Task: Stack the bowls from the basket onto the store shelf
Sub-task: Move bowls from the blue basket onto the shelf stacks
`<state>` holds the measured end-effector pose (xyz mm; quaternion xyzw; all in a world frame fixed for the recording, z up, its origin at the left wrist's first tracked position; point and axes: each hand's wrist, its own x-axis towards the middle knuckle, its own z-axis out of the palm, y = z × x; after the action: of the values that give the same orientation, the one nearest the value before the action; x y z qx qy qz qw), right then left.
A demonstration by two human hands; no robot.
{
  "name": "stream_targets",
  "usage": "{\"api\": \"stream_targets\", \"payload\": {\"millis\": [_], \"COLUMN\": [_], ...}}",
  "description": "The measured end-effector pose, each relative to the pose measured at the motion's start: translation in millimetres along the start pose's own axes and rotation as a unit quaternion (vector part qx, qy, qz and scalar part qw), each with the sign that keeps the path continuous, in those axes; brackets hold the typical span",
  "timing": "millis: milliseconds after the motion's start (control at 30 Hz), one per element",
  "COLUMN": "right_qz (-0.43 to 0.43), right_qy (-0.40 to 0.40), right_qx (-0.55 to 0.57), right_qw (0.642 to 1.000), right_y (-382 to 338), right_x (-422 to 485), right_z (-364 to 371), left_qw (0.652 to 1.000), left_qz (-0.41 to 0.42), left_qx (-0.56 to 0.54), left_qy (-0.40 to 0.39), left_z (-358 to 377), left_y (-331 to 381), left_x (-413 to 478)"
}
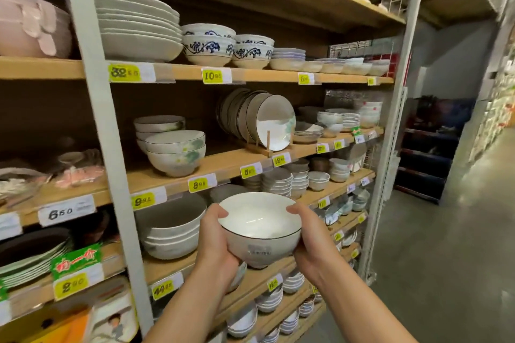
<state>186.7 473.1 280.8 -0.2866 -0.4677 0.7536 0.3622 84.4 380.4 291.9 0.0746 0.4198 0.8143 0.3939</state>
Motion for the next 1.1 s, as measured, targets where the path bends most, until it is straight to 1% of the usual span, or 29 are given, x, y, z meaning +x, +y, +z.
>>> {"api": "stream_targets", "payload": {"millis": [100, 233, 333, 400, 533, 600, 700, 867, 967, 1100], "right_qz": [0.003, 0.0, 0.026, 0.032, 0.067, 0.094, 0.114, 0.099, 0.098, 0.096], "right_qy": [-0.022, -0.052, -0.093, -0.11, -0.154, -0.199, -0.276, -0.394, -0.433, -0.464], "right_qx": [0.01, 0.031, 0.045, 0.048, 0.048, 0.046, 0.042, 0.037, 0.034, 0.046], "right_qw": [1.0, 0.998, 0.994, 0.992, 0.985, 0.974, 0.953, 0.913, 0.895, 0.879], "right_y": [-12.5, -32.6, -37.7, -40.4, -39.6, -41.5, -46.0, -61.5, -67.2, -70.9], "right_x": [33.0, 72.5, 98.6, 112.8, 145.4, 162.4, 186.4, 220.6, 237.1, 250.5], "right_z": [0.1, 4.4, 9.8, 13.4, 31.8, 41.3, 56.6, 75.4, 82.7, 99.6], "left_qw": [1.0, 0.999, 0.997, 0.996, 0.989, 0.98, 0.968, 0.939, 0.93, 0.93], "left_qz": [0.008, 0.042, 0.073, 0.079, 0.134, 0.17, 0.213, 0.286, 0.302, 0.296], "left_qx": [0.007, -0.001, -0.007, -0.018, -0.018, -0.021, -0.021, -0.01, -0.023, -0.026], "left_qy": [-0.005, -0.014, 0.012, 0.025, 0.065, 0.103, 0.133, 0.189, 0.21, 0.216], "left_z": [16.6, 35.2, 38.0, 37.1, 33.4, 34.4, 42.1, 59.8, 67.1, 66.1], "left_y": [7.0, 16.5, 21.9, 22.7, 30.1, 37.1, 50.9, 65.1, 69.4, 86.6], "left_x": [28.6, 55.8, 70.8, 77.4, 91.1, 99.7, 105.7, 115.0, 117.9, 119.4]}}
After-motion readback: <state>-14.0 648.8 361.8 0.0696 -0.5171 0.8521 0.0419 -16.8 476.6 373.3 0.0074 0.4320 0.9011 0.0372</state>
